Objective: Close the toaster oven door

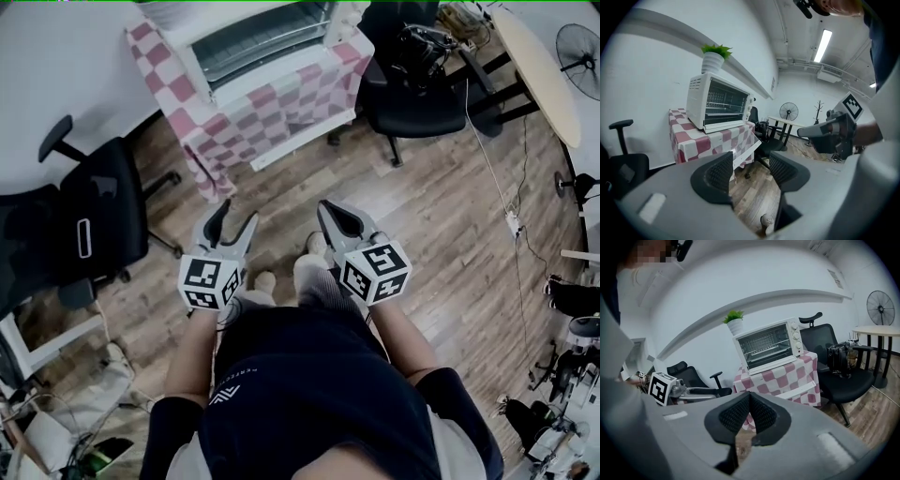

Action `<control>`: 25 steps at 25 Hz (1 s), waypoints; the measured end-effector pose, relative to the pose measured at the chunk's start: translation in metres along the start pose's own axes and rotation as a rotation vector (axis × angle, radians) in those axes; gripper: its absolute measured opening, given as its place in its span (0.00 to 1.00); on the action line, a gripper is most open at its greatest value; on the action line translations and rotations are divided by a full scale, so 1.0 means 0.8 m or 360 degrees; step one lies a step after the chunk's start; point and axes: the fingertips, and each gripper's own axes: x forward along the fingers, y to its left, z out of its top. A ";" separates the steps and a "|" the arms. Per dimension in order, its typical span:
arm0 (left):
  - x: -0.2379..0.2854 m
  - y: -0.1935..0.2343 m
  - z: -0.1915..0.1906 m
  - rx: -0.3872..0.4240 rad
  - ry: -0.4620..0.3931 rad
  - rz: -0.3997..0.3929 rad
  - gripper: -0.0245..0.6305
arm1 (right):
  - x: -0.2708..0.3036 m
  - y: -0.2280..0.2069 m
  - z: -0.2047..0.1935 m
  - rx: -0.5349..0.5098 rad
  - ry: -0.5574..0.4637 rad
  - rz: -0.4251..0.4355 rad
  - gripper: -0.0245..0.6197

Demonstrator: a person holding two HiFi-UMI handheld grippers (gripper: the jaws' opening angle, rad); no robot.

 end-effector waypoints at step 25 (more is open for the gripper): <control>0.145 0.048 -0.067 -0.0066 0.0325 0.0316 0.53 | 0.099 -0.108 0.005 0.0012 0.0312 0.0387 0.04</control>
